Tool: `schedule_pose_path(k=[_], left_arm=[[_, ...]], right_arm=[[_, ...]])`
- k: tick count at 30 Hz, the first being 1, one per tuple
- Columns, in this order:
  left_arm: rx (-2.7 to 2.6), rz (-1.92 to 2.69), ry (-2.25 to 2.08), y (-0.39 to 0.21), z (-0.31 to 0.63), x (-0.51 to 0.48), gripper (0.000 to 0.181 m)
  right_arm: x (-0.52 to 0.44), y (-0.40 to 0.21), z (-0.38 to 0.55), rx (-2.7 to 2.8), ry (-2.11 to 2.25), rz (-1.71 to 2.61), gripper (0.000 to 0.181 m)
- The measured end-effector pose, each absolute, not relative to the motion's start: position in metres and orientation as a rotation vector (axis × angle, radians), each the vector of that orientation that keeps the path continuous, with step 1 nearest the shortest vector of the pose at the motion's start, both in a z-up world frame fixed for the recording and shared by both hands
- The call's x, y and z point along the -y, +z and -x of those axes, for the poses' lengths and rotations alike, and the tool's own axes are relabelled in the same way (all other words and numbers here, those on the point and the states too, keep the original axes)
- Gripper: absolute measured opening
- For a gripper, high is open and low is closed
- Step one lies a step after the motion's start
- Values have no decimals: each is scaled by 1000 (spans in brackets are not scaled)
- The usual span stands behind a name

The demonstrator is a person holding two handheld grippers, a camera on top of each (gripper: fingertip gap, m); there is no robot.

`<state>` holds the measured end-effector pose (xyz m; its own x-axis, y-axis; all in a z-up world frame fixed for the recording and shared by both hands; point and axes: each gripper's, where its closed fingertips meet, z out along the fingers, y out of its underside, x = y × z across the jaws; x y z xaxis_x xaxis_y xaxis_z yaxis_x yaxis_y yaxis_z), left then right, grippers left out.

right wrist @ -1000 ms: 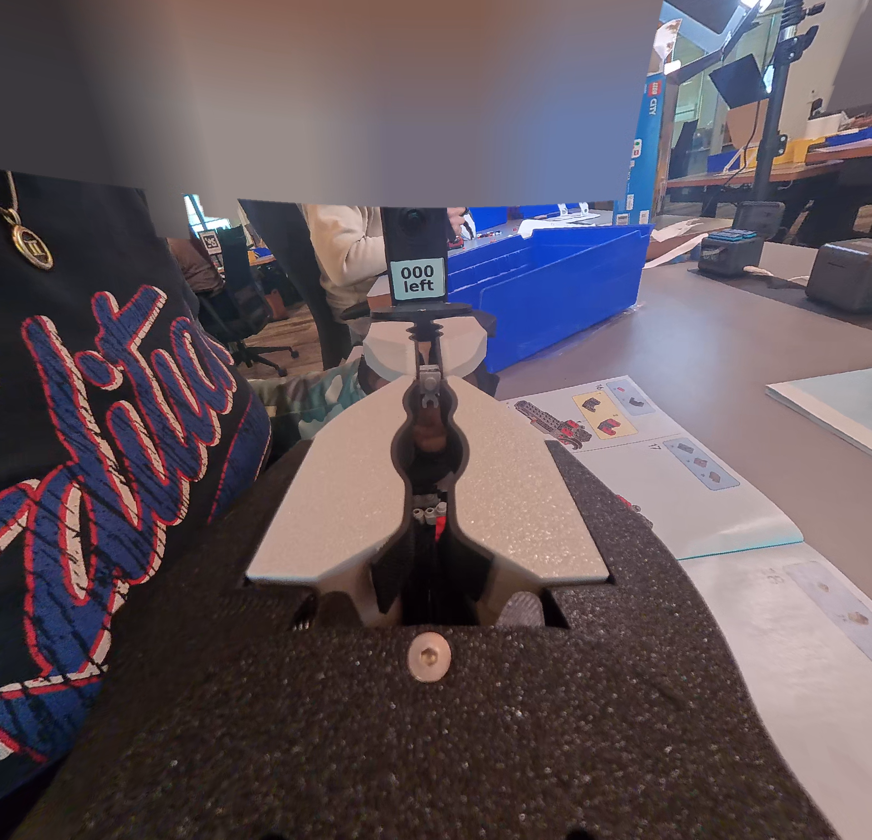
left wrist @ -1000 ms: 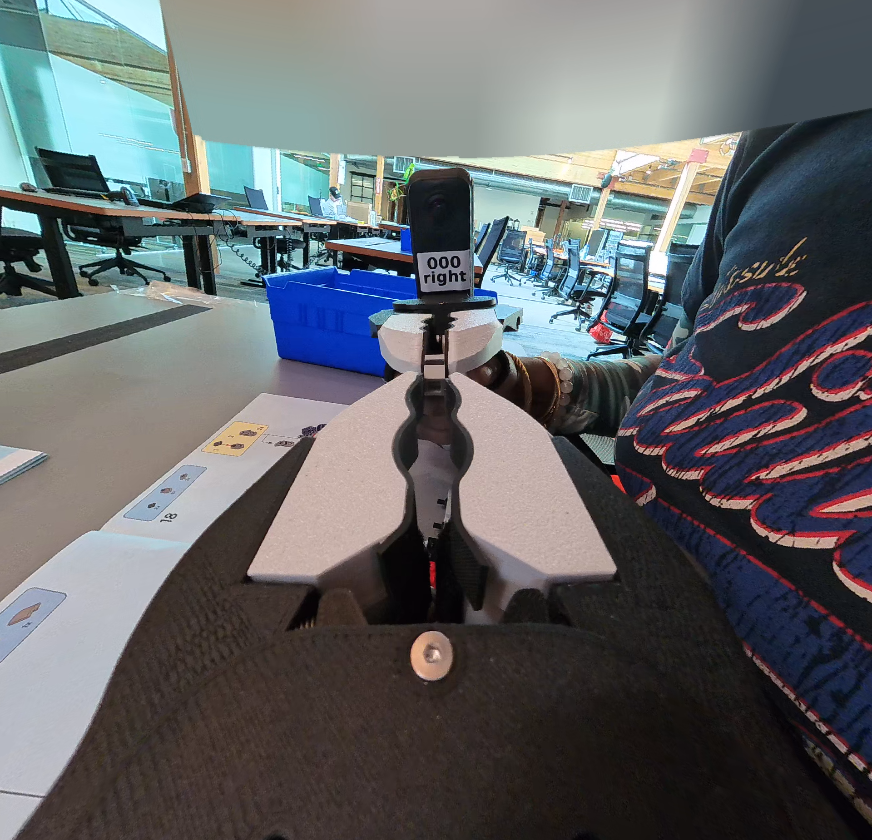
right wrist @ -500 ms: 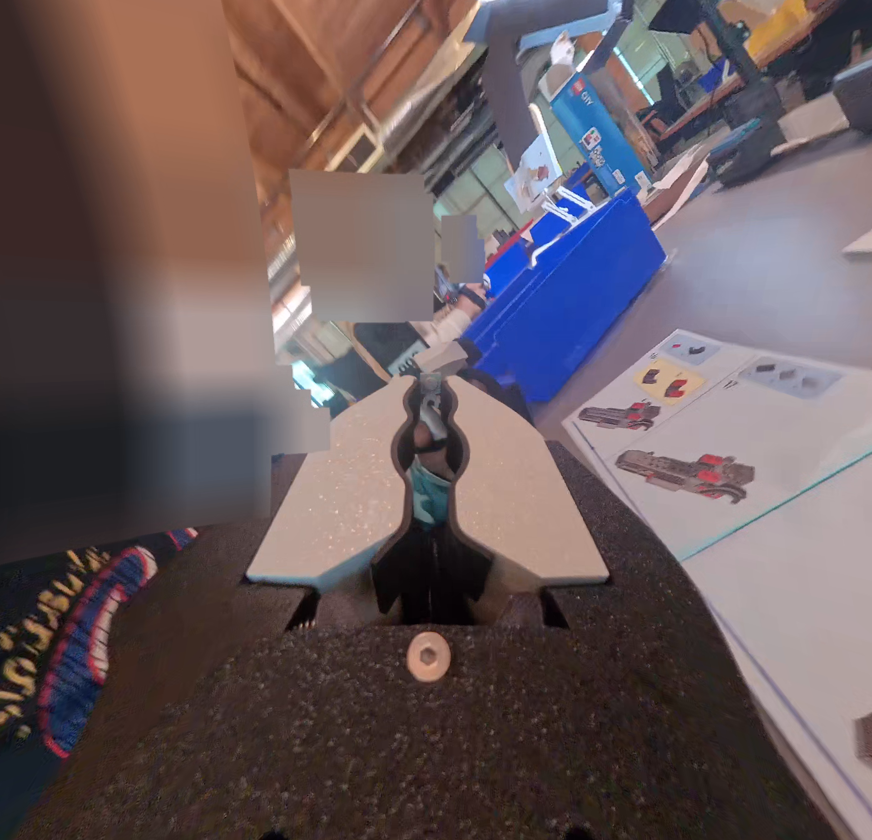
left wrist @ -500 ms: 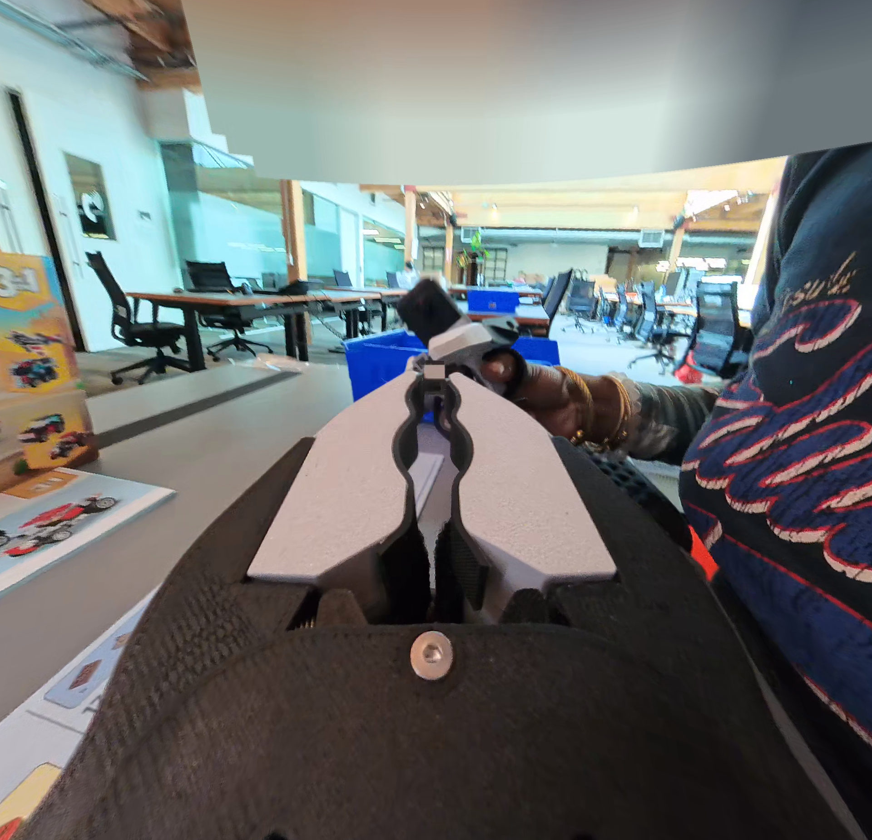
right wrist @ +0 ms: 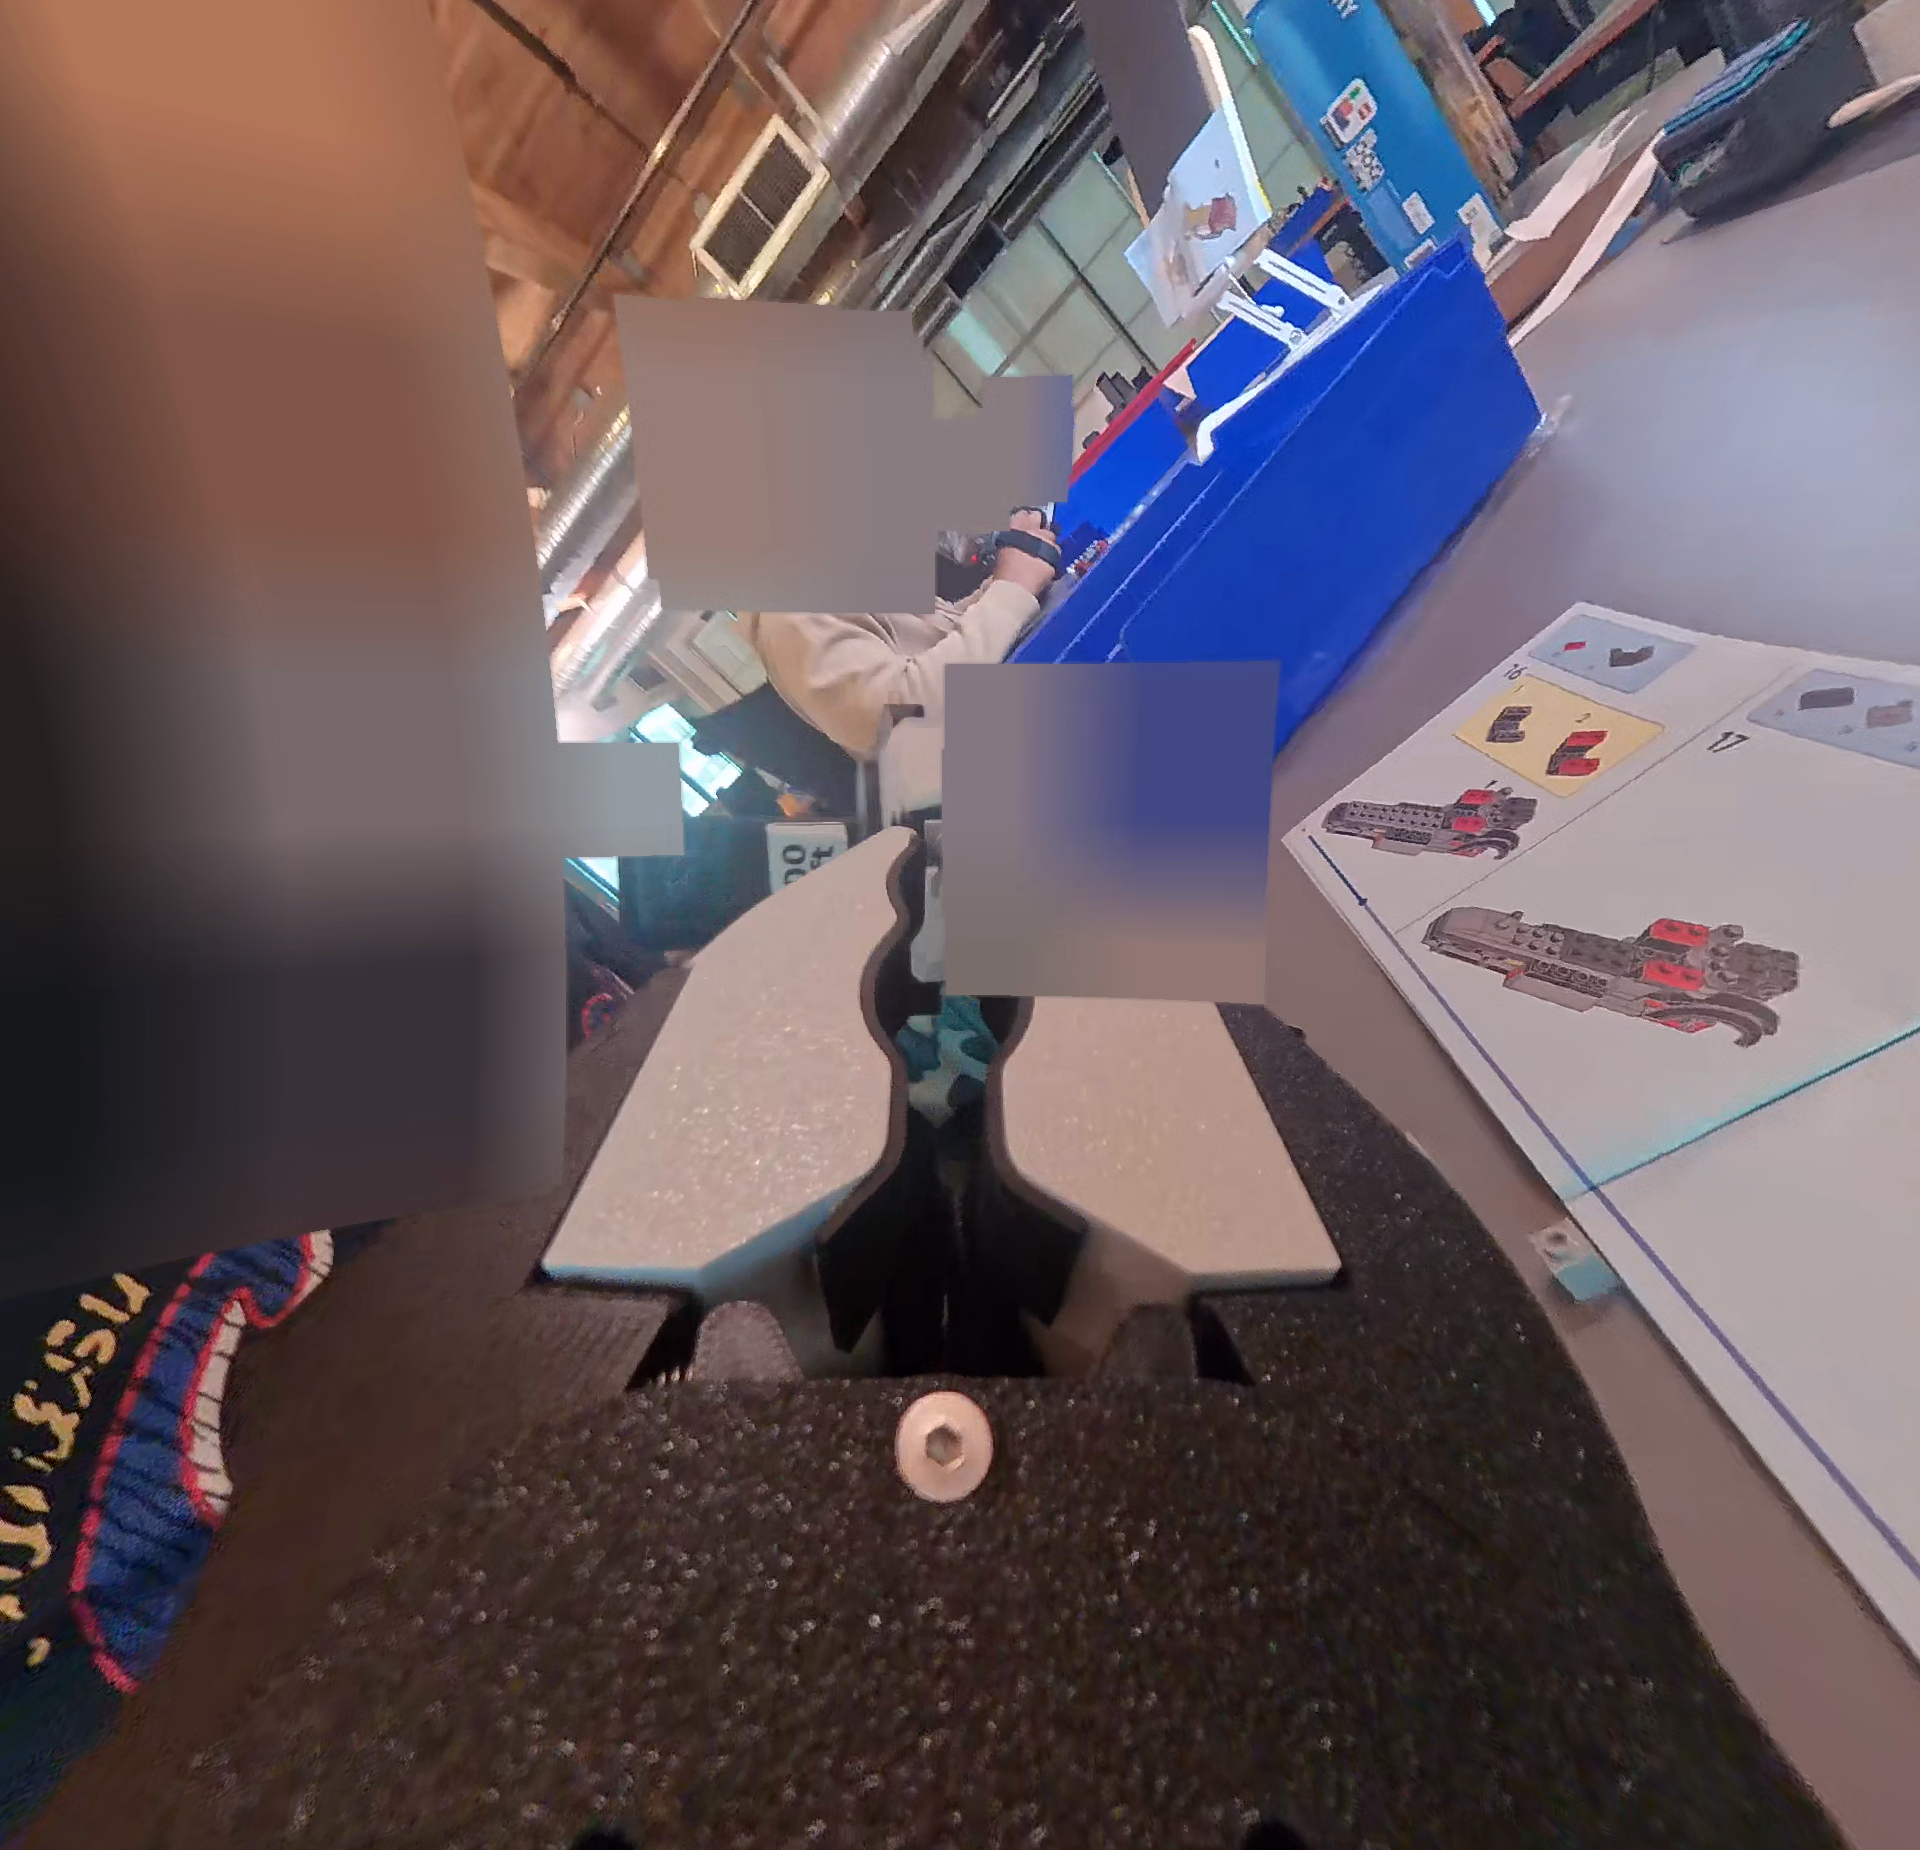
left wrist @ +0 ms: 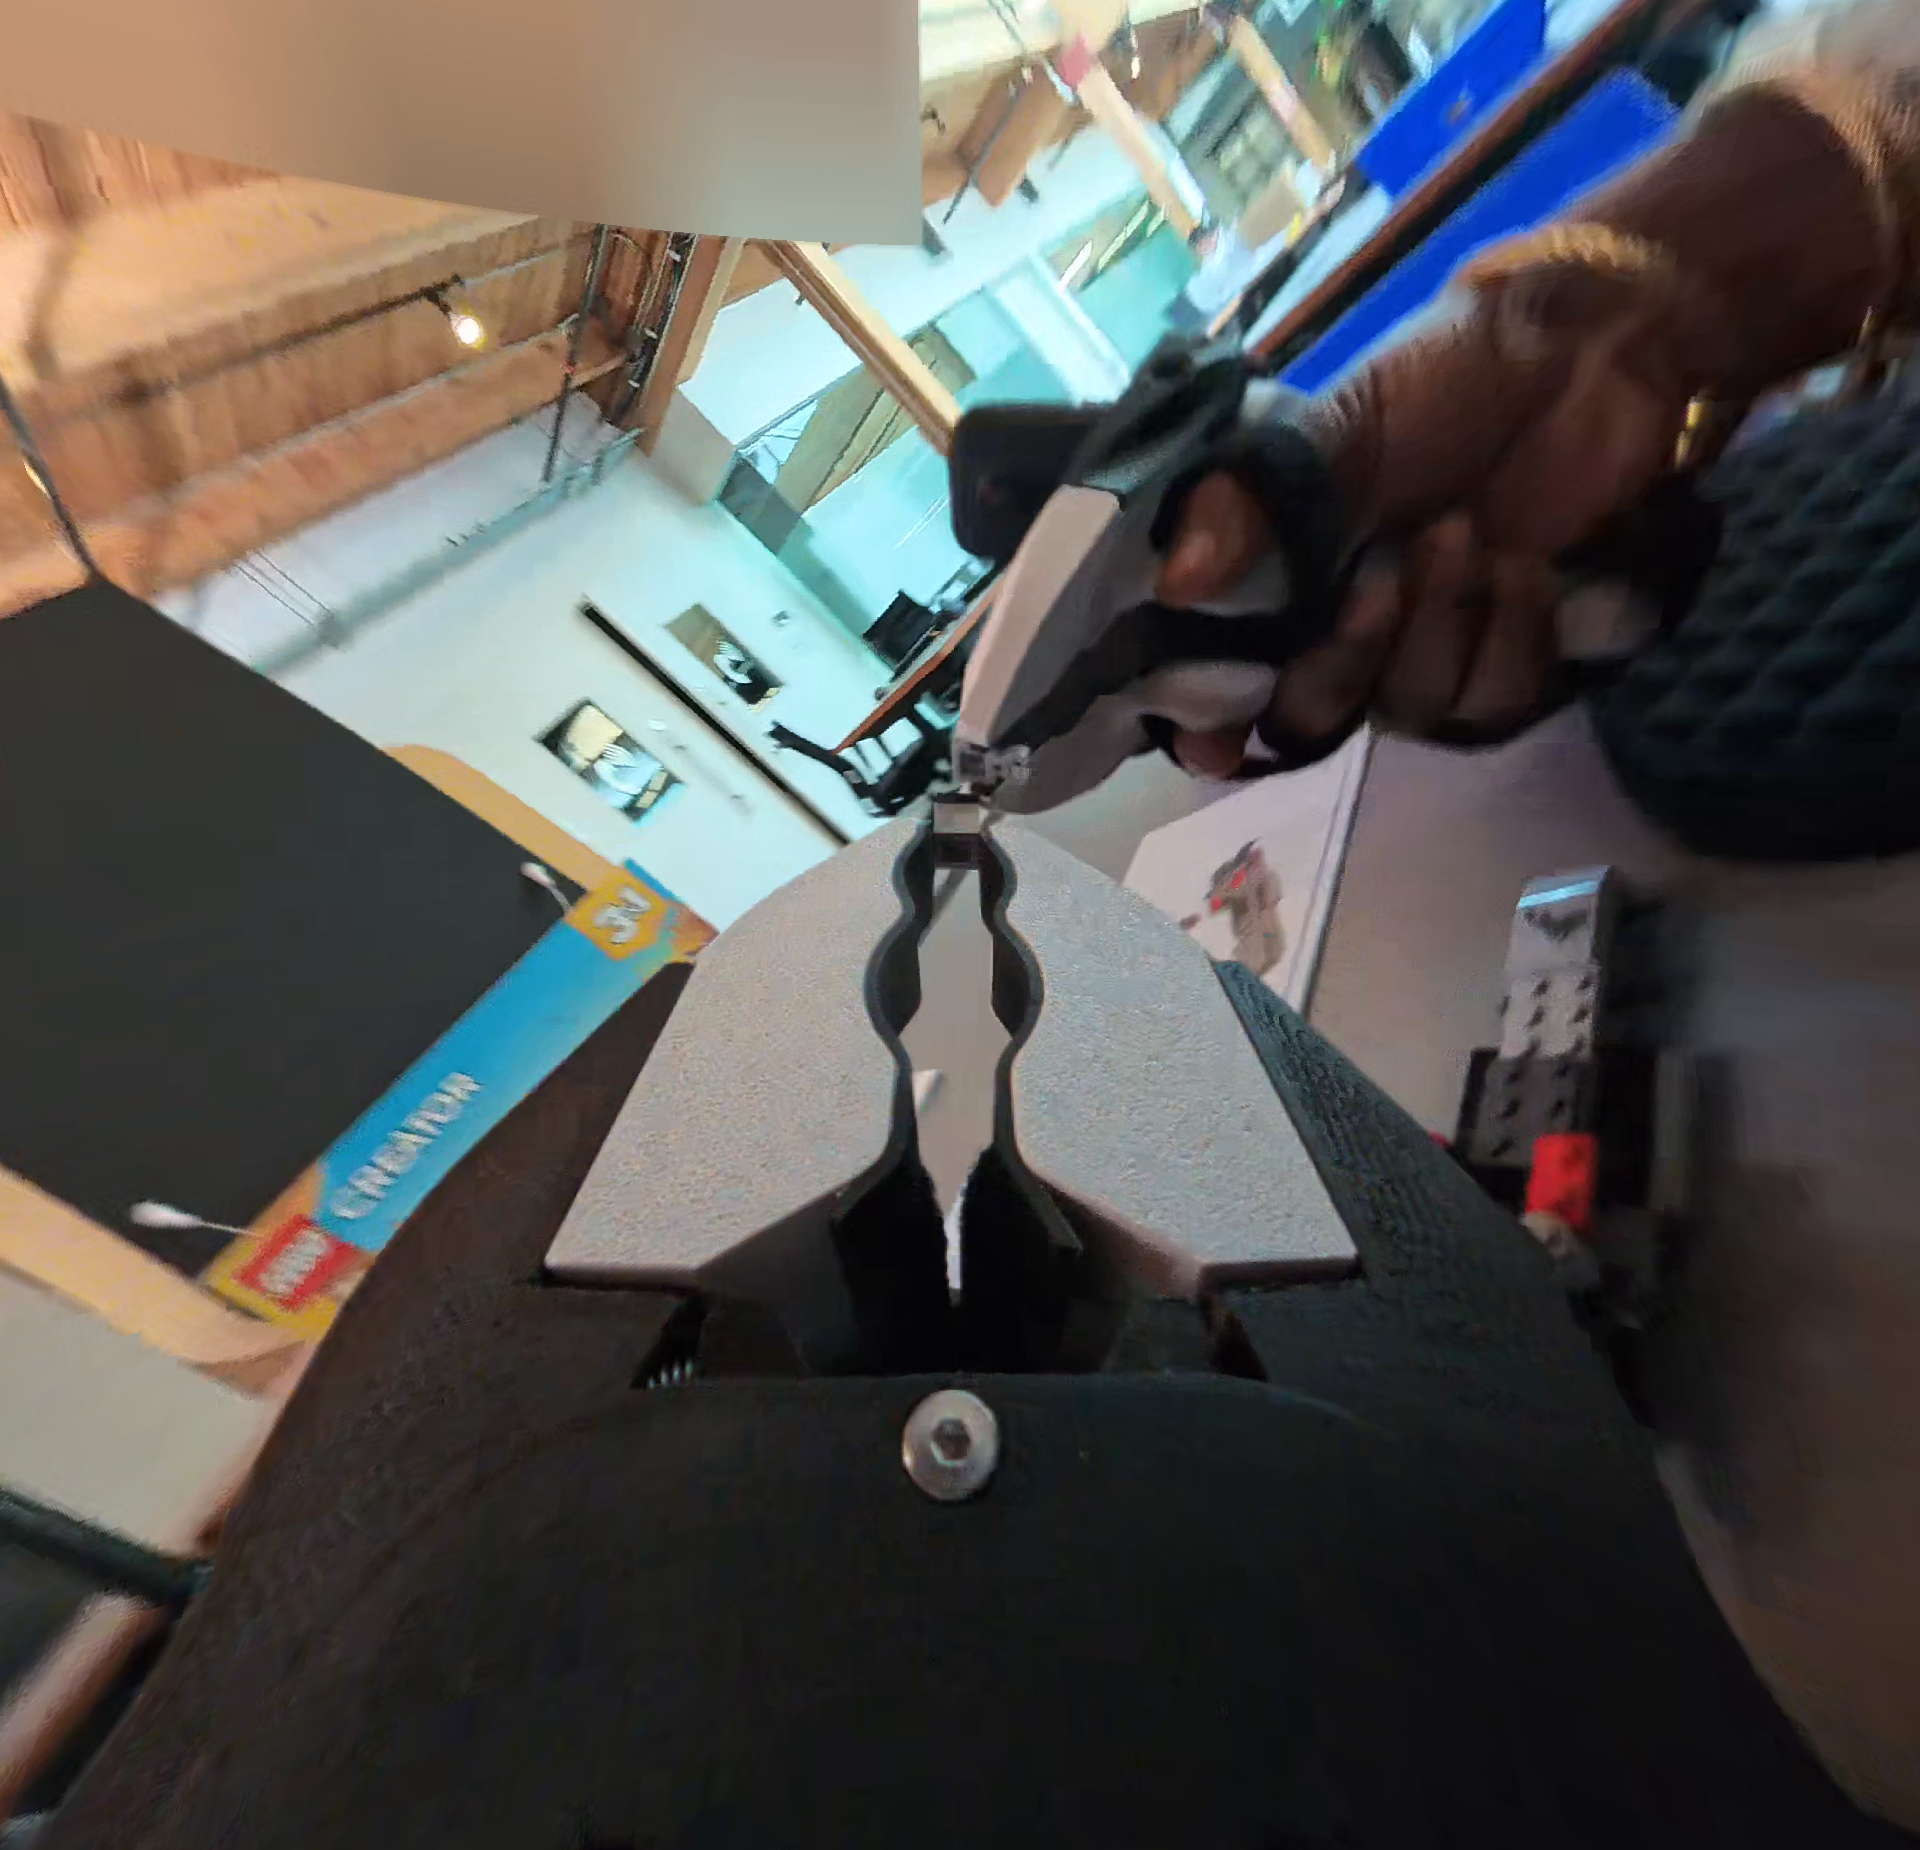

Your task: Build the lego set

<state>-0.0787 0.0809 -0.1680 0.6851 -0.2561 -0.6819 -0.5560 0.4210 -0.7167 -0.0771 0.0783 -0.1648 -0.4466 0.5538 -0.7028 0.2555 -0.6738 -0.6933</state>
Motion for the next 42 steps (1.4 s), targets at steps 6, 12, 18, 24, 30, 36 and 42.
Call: schedule_pose_path(k=[6,12,18,24,30,36,42], left_arm=[[-915,1096,316,-170,70,-78,8],[-935,1080,212,-170,61,-72,8],[-962,1070,180,-171,58,-67,8],[-957,1079,167,-172,57,-66,8],[-1022,1077,262,-180,56,-66,8],[-1041,1112,215,-186,54,-65,8],[-1052,1160,166,-194,54,-66,8]], right_arm=[[-79,-171,71,1326,2065,1454,8],[-74,-171,67,1419,2084,1401,8],[-69,-173,64,1472,2116,1404,8],[-68,-175,63,1448,2143,1413,8],[-68,-184,61,1479,2105,1484,8],[-66,-191,59,1532,2082,1520,8],[-65,-198,58,1570,2051,1547,8]])
